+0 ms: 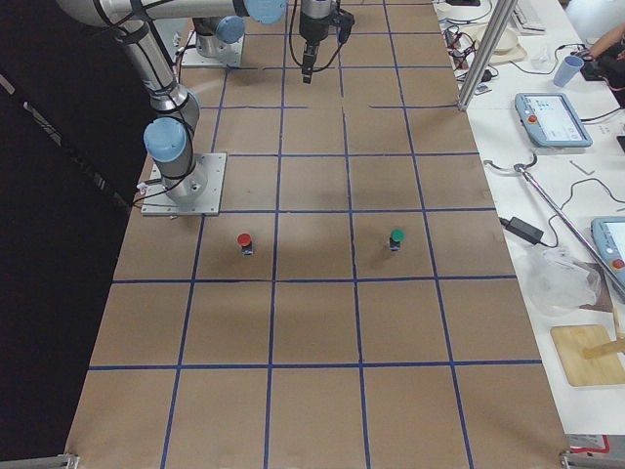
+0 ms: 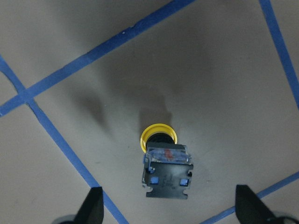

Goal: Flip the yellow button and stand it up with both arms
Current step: 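Lower the left gripper and grasp the yellow-capped button's base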

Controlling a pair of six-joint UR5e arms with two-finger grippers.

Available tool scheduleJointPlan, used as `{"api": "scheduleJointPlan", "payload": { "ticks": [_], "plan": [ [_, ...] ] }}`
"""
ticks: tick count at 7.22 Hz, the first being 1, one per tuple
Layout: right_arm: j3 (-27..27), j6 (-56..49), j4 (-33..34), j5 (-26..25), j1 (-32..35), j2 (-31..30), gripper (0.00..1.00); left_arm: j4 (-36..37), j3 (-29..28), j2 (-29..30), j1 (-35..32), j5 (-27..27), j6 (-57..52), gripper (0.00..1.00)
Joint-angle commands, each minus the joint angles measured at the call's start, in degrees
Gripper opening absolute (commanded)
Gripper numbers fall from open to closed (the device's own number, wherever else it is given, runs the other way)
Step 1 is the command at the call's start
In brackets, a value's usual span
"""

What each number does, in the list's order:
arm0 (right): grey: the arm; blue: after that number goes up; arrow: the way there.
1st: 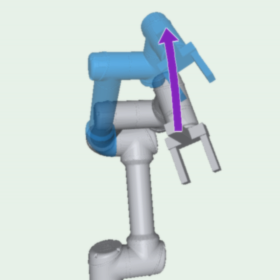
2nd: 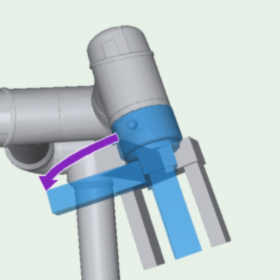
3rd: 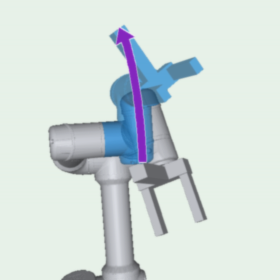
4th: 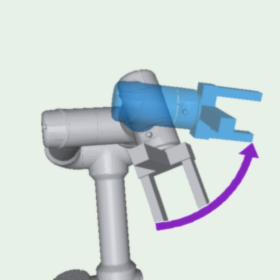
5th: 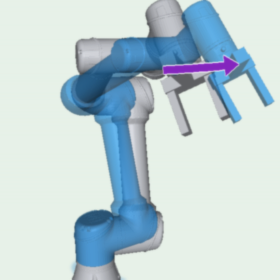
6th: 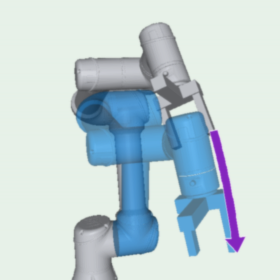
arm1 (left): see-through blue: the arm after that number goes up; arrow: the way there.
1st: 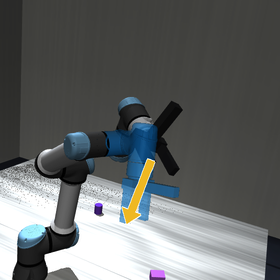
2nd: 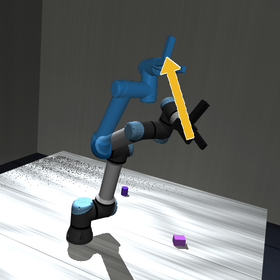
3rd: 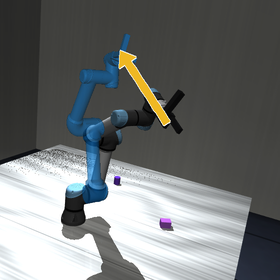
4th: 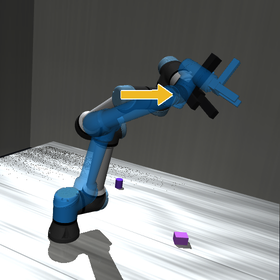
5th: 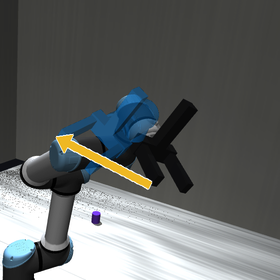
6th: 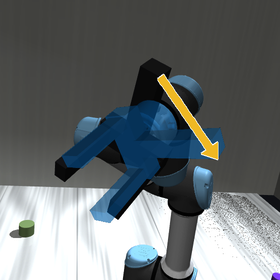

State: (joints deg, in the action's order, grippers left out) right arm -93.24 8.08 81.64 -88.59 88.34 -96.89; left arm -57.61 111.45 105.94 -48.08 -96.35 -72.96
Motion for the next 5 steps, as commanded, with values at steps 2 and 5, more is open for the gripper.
{"api": "scheduleJointPlan", "payload": {
  "ticks": [2, 5],
  "plan": [
    [-0.1, -0.3, 0.0, 0.2, 0.0, 0.0, 1.0, 0.1, 0.1, 0.0, 0.0, -0.1, -0.3, 0.23],
    [-0.1, -0.5, 0.1, 0.2, 0.0, -0.1, 1.0, -0.5, -1.2, -3.8, -1.3, -0.2, 0.6, 0.02]
  ]
}}
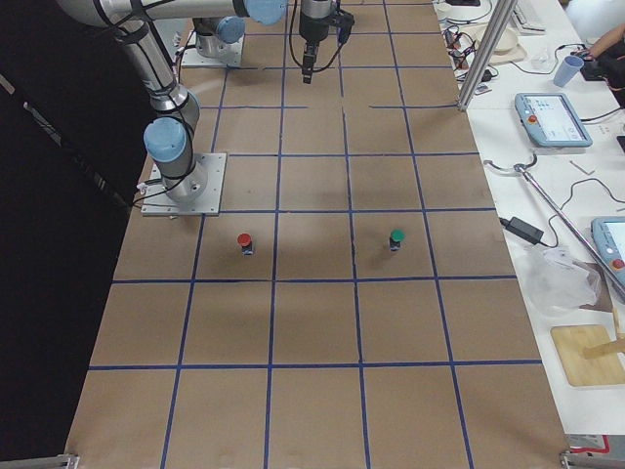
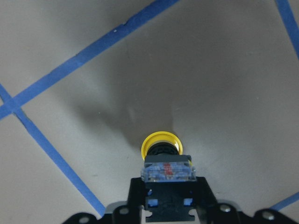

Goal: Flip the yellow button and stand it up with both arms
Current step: 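Lift the button with the left gripper while the right gripper approaches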

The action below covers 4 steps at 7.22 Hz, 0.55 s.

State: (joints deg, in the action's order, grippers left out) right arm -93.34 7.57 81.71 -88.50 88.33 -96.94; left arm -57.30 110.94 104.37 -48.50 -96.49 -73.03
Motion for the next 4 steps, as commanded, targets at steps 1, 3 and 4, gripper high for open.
{"api": "scheduleJointPlan", "payload": {
  "ticks": [1, 3, 4],
  "plan": [
    [0.0, -0.1, 0.0, 0.1, 0.0, 0.0, 1.0, -6.9, -0.9, -7.6, -3.3, 1.9, 1.3, 0.02],
    [0.0, 0.0, 0.0, 0.0, 0.0, 0.0, 1.0, -17.5, -2.2, -17.2, -10.1, 7.2, 7.9, 0.02],
    [0.0, 0.5, -0.1, 0.2, 0.0, 0.0, 1.0, -22.6, -4.4, -20.0, -13.7, 12.6, 13.6, 0.02]
  ]
}}
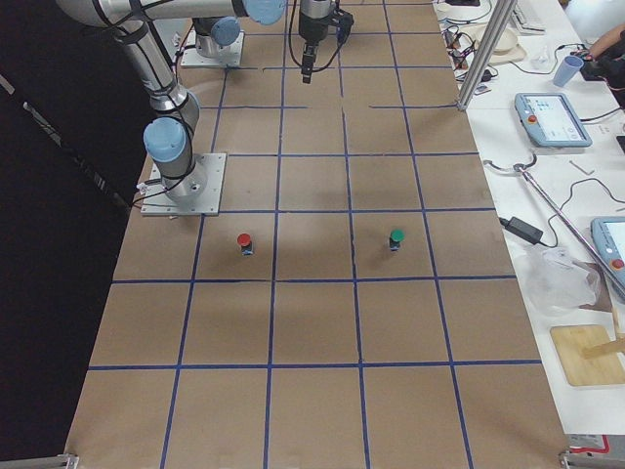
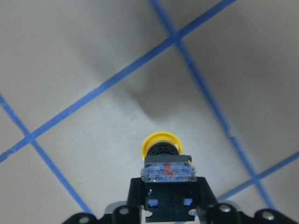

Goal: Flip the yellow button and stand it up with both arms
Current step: 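Lift the button with the left gripper while the right gripper approaches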

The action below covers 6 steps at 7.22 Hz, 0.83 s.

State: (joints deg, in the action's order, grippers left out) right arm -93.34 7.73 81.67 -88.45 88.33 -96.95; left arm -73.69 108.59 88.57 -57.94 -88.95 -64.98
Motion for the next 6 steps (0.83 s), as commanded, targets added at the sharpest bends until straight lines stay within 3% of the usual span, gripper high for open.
{"api": "scheduleJointPlan", "payload": {
  "ticks": [1, 3, 5, 6],
  "plan": [
    [0.3, 0.8, 0.0, 0.6, -0.1, 0.2, 1.0, -10.0, -5.7, -4.9, -7.6, 10.6, 12.4, 0.02],
    [1.9, 15.9, -1.6, 14.8, -2.4, 1.7, 1.0, -26.5, -13.6, -3.8, -13.6, 25.1, 18.9, 0.02],
    [2.2, 24.0, -5.0, 27.6, -4.9, 2.0, 1.0, -32.6, -15.7, -3.1, -19.3, 37.6, 19.4, 0.02],
    [2.2, 28.8, -8.3, 34.8, -7.0, 2.0, 1.0, -37.9, -15.7, -3.1, -20.5, 48.1, 19.6, 0.02]
  ]
}}
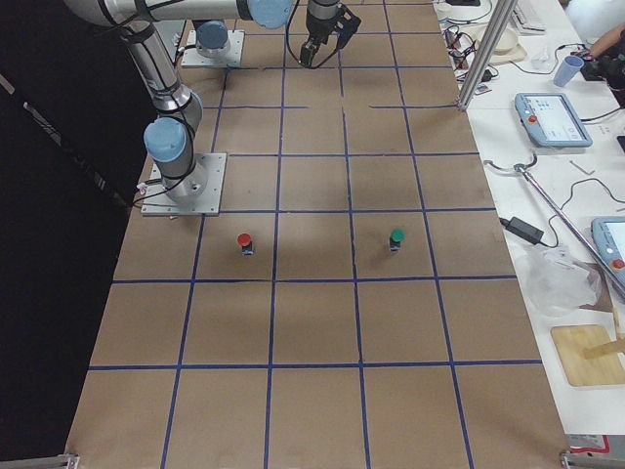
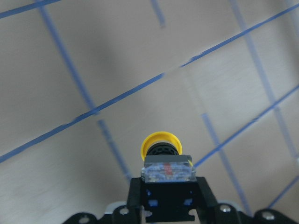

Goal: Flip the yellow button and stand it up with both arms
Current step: 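Lift the button with the left gripper while the right gripper approaches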

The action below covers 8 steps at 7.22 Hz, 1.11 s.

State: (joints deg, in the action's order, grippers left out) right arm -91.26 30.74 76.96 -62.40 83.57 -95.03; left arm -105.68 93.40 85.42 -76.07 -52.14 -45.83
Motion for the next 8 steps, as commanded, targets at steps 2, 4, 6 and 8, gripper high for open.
{"api": "scheduleJointPlan", "payload": {
  "ticks": [2, 4, 6, 8],
  "plan": [
    [0.1, 9.6, -9.0, 19.7, -5.3, 0.3, 1.0, -10.8, 1.1, 0.2, -5.0, 28.9, 4.1, 0.02],
    [0.1, 17.0, -11.5, 28.6, -7.2, 0.1, 1.0, -11.7, 5.7, 0.0, -8.5, 42.6, 11.4, 0.01],
    [0.2, 22.9, -12.5, 32.7, -7.2, -0.1, 1.0, -11.1, 8.5, 0.0, -10.2, 46.9, 14.1, 0.01],
    [0.2, 25.8, -12.9, 35.9, -7.0, -0.9, 0.99, -8.6, 8.6, 0.3, -11.3, 51.5, 14.8, 0.01]
  ]
}}
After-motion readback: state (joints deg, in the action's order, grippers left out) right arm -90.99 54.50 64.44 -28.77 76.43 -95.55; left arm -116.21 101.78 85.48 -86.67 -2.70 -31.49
